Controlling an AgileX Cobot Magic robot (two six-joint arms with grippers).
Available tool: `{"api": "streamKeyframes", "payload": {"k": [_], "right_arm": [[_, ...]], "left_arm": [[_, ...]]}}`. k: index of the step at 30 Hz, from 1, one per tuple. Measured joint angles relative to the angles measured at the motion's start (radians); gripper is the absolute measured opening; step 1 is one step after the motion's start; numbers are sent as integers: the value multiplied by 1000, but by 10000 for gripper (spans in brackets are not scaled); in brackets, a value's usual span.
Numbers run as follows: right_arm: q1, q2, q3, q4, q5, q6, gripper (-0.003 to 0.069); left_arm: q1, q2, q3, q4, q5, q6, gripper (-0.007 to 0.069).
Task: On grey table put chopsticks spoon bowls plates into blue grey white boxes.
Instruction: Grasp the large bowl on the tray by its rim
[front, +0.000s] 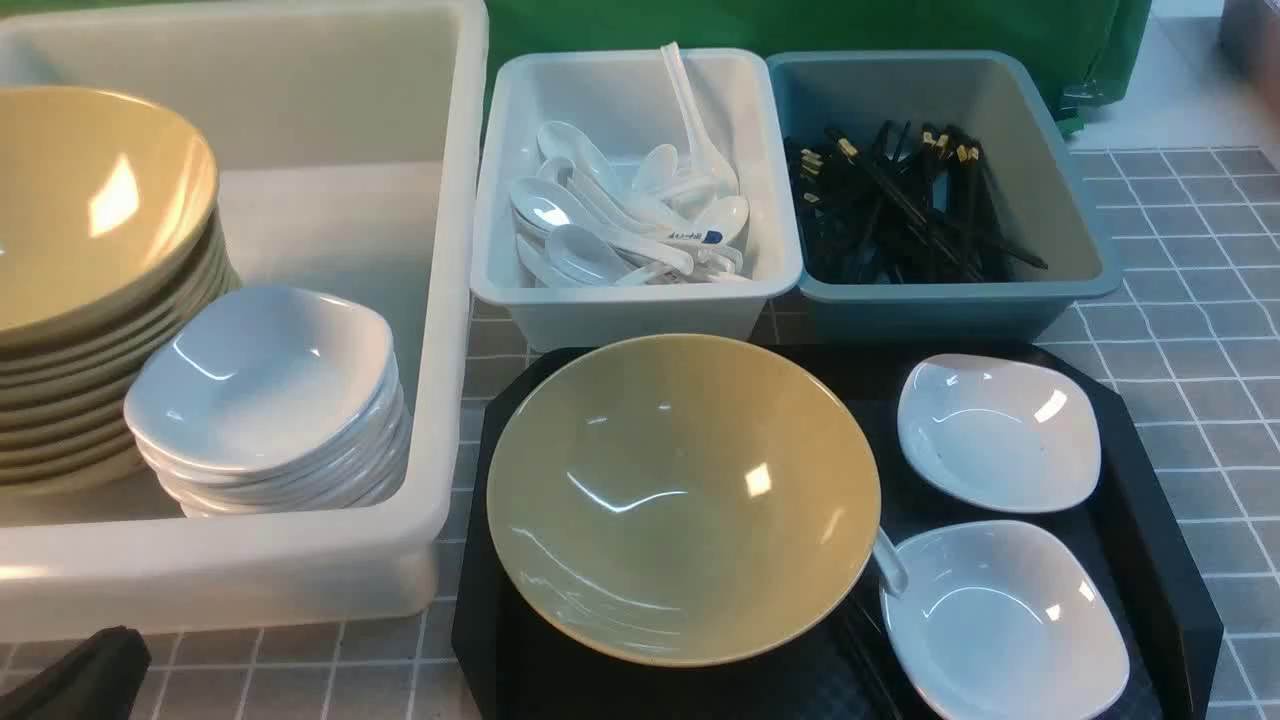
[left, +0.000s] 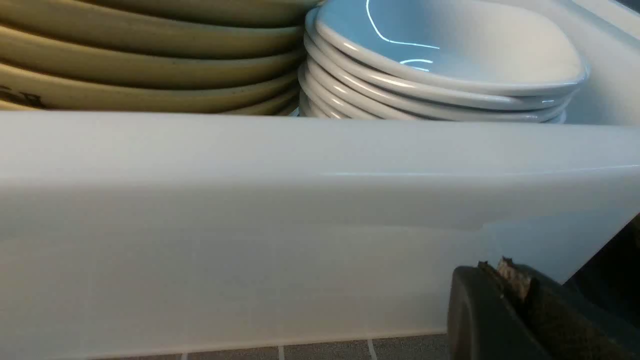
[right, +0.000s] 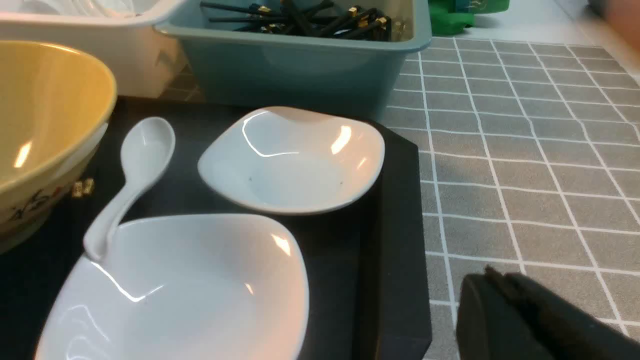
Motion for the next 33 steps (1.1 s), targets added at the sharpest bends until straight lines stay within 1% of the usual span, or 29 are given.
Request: {"api": "streamKeyframes", "payload": {"k": [33], "right_arm": [[0, 0, 0, 0, 0, 0, 98]], "left_arm": [[0, 0, 0, 12, -1, 0, -8]]}}
